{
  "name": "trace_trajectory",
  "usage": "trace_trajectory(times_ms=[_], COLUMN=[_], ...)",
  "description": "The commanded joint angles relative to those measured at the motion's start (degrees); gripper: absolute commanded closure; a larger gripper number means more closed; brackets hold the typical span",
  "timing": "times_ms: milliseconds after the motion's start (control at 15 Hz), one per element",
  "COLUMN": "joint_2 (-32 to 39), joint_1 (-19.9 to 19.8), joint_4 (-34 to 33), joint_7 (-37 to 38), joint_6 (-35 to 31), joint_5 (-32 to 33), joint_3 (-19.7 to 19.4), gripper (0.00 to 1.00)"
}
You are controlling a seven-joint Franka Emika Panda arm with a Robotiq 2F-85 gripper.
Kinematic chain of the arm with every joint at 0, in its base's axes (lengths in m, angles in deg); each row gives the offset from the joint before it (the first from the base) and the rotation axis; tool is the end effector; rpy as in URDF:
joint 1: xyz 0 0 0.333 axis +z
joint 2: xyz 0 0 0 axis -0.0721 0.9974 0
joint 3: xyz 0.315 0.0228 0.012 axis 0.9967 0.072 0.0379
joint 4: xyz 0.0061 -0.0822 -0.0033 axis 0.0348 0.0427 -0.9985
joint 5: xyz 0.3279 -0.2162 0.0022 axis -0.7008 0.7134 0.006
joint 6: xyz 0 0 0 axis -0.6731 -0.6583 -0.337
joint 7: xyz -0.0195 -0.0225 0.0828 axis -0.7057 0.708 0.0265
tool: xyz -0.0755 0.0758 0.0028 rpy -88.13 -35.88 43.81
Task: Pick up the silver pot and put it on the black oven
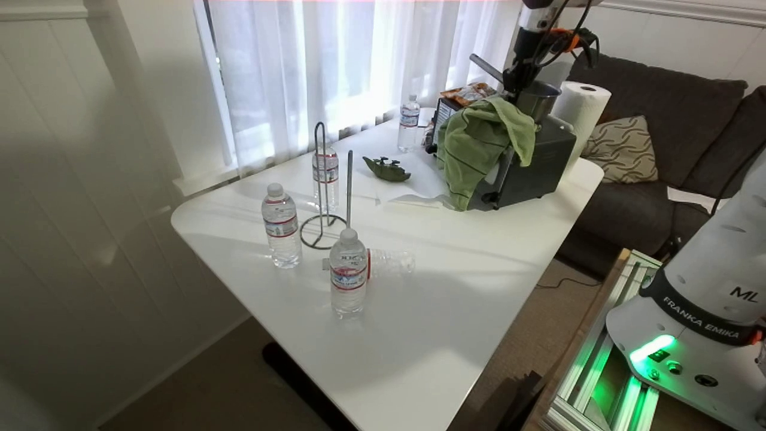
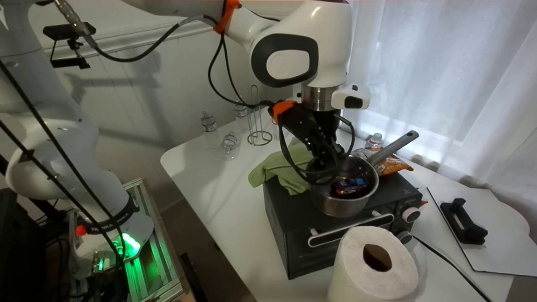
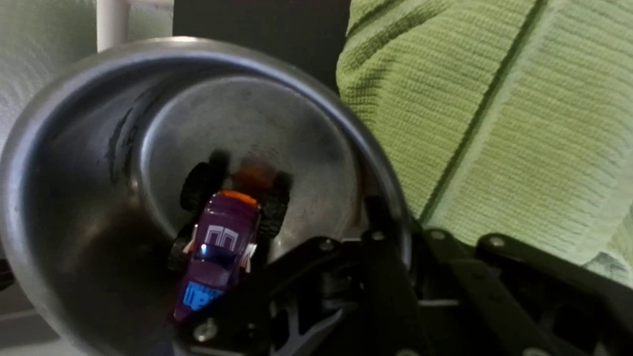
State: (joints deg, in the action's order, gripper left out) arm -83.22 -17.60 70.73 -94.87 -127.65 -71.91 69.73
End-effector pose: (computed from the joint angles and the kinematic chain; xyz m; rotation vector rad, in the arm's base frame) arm 0.4820 -0.2933 0.3899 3.0577 -0.2501 0.0665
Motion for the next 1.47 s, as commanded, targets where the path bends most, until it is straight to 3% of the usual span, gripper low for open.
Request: trace_trajectory(times_ms=[0, 600, 1400], joint_2=[-0.1, -5.41, -18.97], joint_1=[-1.57, -0.68, 3.06], joint_4=[-1.57, 0.18, 11.6], joint_7=[-2.14, -1.36, 8.66], joint_6=[-0.29, 1.62, 5.56], joint_5=[-1.7, 0.01, 5.61], joint_3=[1.21, 1.88, 7.91], gripper=[0.63, 0.02, 0.0])
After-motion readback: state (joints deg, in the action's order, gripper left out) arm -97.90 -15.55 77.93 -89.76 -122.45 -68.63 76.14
